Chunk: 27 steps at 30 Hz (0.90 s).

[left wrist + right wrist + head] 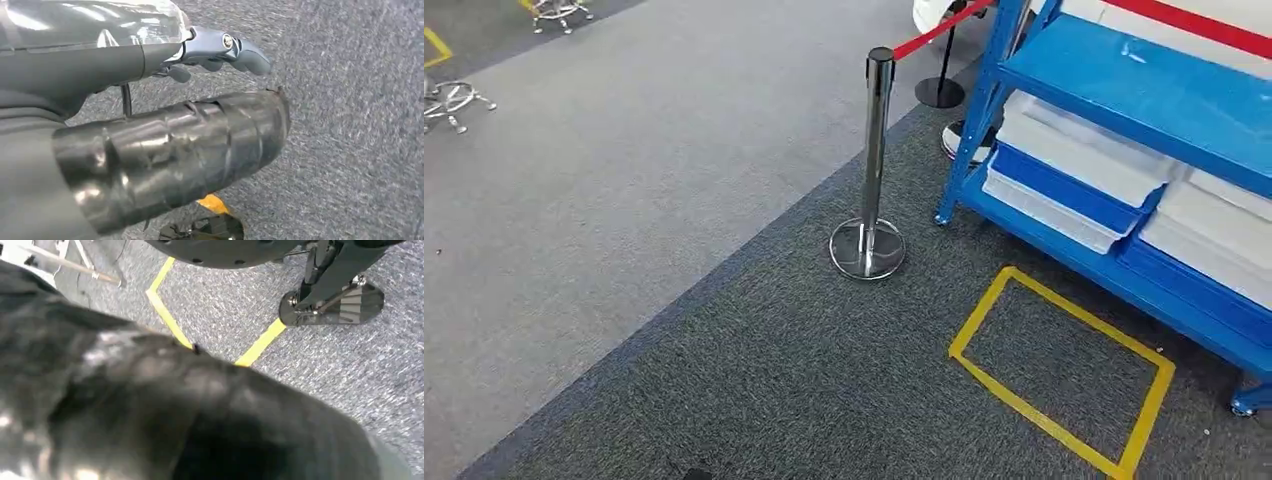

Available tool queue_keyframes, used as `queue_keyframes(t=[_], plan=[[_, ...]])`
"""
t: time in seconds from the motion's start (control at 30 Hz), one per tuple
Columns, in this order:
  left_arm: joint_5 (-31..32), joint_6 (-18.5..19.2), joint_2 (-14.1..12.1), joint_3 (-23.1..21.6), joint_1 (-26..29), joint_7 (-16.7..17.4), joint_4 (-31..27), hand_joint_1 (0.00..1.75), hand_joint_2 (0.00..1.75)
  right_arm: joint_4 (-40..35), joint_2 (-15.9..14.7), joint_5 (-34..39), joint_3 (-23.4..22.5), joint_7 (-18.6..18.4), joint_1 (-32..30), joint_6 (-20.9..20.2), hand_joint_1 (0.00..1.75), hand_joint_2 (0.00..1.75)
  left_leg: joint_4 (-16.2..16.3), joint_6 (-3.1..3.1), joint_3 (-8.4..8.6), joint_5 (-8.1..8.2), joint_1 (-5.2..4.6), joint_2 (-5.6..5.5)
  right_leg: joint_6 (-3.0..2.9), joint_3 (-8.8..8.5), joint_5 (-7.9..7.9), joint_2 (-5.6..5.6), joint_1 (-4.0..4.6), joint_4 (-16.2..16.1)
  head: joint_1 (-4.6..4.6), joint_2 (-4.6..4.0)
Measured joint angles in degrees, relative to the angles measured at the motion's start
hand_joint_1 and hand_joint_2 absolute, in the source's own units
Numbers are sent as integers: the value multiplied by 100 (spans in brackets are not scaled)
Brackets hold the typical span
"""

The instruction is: Take the parts from the cabinet and place them on the table.

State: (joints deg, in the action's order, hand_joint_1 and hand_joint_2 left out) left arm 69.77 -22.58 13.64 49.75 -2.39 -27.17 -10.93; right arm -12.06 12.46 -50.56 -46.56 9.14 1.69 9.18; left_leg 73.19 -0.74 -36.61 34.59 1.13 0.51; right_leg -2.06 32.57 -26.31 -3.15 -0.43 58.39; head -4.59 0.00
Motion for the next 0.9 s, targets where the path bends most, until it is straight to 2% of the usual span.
queue_keyframes(t=[0.03, 0.07, 0.1, 0.13, 0.17, 0.23, 0.27, 0.3, 0.33, 0.37, 0.4, 0.43, 0.47, 0.5, 0.53, 0.57, 0.6, 0.63, 0.67, 0.73, 0.77, 0.8, 0.83, 0.87, 0.9], plan=[[-13, 9, 0, 7, -8, -11, 0, 0, 0, 0, 0, -4, 0, 0, 4, -2, 0, 0, -498, 17, 196, -322, 1, -32, 19, -4, -13, -97, -2, 26, 0, 0], [-22, 22, -2, 20, -13, -11, 0, 0, 0, 0, 0, -9, 0, 0, 8, -4, 0, 0, -1046, 42, 423, -612, 5, -139, 35, -8, -29, -176, -3, 52, 0, 0], [-28, 40, -7, 28, -6, -11, 0, 0, 0, 0, 0, -11, 0, 0, 6, -11, 0, 0, -1382, 80, 539, -659, 11, -482, 53, 22, -42, -230, -15, 77, -4, 0], [-28, 59, -9, 33, -7, -11, 0, 0, 0, 0, -2, -13, 0, -7, 27, -24, 0, 0, -1477, 73, 543, -632, 22, -555, 95, 60, -56, -291, 20, 134, -2, 0], [-22, 66, -11, 33, -22, -11, 0, 0, 0, 0, -2, -13, 0, -11, 25, -31, 0, 0, -1455, 85, 542, -638, -5, -483, 136, 85, -40, -341, -14, 114, 0, -2], [-20, 70, -9, 35, -33, -11, 0, 0, 0, 2, -4, -13, 0, -11, -1, -55, 0, 0, -1461, 147, 568, -655, -41, -389, 225, 104, -2, -455, -38, 69, -2, 0], [-20, 72, 20, 37, -36, -11, 0, 0, 0, 2, -15, -13, 0, -11, -5, -70, 0, 0, -1543, 214, 580, -707, 28, -307, 245, 104, -10, -453, -27, 88, 2, 0], [-17, 72, 13, 39, -47, -13, 0, 0, 0, 2, -22, -13, 0, -9, 0, -79, 0, 0, -1578, 249, 604, -729, 23, -233, 260, 146, -97, -81, -18, 201, -11, -2], [-20, 72, 13, 39, -48, -18, 0, 0, 0, 2, -22, -13, 0, -9, 8, -81, 0, 0, -1580, 292, 605, -727, 22, -162, 286, 284, -296, 151, -16, 480, -24, 0], [-18, 74, 15, 39, -40, -20, 0, 0, 0, 2, -22, -13, 0, -4, 24, -83, 0, 0, -1577, 301, 601, -721, 11, -89, 316, 493, -527, 233, -32, 901, -24, 0], [-18, 77, 15, 42, -24, -20, 0, 0, 0, 2, -24, -13, 0, -2, 32, -83, 0, 0, -1573, 302, 601, -711, 2, 7, 340, 735, -741, 258, -45, 1389, -22, -2], [-15, 74, 13, 44, -19, -18, 0, 0, 0, 0, -24, -13, 0, 0, 36, -85, 0, 0, -1570, 303, 602, -698, -1, 96, 359, 916, -842, 265, -52, 1744, -24, 0], [-15, 74, 15, 44, -24, -18, 0, 0, 0, 2, -26, -13, 0, 0, 35, -87, 0, 0, -1567, 298, 608, -689, -2, 170, 372, 973, -794, 276, -57, 1847, -22, 0], [-13, 74, 15, 44, -33, -18, 0, 0, 0, 2, -28, -13, 0, 0, 29, -90, 0, 0, -1566, 291, 627, -672, -2, 240, 376, 859, -593, 290, -66, 1625, -24, -2], [-11, 74, 20, 44, -40, -15, 0, 0, 0, 2, -35, -13, -2, -2, 16, -90, 0, 0, -1562, 279, 655, -648, -1, 299, 364, 612, -325, 327, -68, 1171, -22, -2], [-11, 74, 24, 44, -45, -18, 0, 0, 0, 2, -37, -13, -2, -4, 12, -90, 0, 0, -1559, 256, 689, -624, -2, 349, 338, 316, -73, 418, -64, 616, -24, 0], [-11, 74, 31, 46, -45, -15, 0, 0, 0, 2, -37, -13, -2, -4, 18, -90, 0, 0, -1557, 219, 724, -599, -7, 399, 297, 82, 20, 665, -36, 135, -24, 0], [-11, 74, 31, 46, -49, -17, 0, 0, 0, 2, -37, -13, -2, -6, 32, -90, 0, 0, -1556, 178, 728, -573, -54, 451, 232, 54, -44, 808, 39, 95, -22, -2], [-11, 72, 31, 46, -53, -18, 0, 0, 0, 0, -37, -13, -2, -4, 44, -85, 0, 0, -1559, 149, 739, -568, -45, 480, 198, 73, -28, 714, 43, 86, -22, 0], [-11, 72, 39, 46, -68, -18, 0, 0, 0, 0, -44, -13, -2, -4, 29, -76, 0, 0, -1591, 93, 792, -562, -48, 593, 149, 106, -38, 599, 67, 92, -22, 0], [-11, 68, 46, 46, -78, -20, 0, 0, 0, 0, -44, -20, -4, -4, 31, -70, 0, 0, -1593, 55, 825, -538, -48, 646, 106, 76, -12, 536, 38, 38, -20, 0], [-11, 64, 44, 48, -84, -20, 0, 0, 0, 0, -42, -28, -2, 0, 27, -68, 0, 0, -1524, 12, 813, -461, -11, 458, 71, 39, 15, 483, -6, -7, -20, -2], [-11, 59, 44, 46, -84, -20, 0, 0, 0, 2, -42, -33, -4, 0, 31, -59, 0, 0, -1287, 3, 711, -289, -11, 190, 38, 35, 23, 430, -15, -18, -15, -2], [-13, 61, 44, 46, -79, -18, 0, 0, 0, 0, -42, -37, -4, -4, 38, -48, 0, 0, -880, -2, 511, -58, -11, 69, 6, 48, 26, 390, -13, -16, -13, 0], [-11, 61, 44, 46, -68, -18, 0, 0, 0, 2, -42, -48, -2, -7, 41, -42, 0, 0, -342, -9, 250, 182, -11, 15, -11, 56, 23, 320, -5, -10, -13, 0]])
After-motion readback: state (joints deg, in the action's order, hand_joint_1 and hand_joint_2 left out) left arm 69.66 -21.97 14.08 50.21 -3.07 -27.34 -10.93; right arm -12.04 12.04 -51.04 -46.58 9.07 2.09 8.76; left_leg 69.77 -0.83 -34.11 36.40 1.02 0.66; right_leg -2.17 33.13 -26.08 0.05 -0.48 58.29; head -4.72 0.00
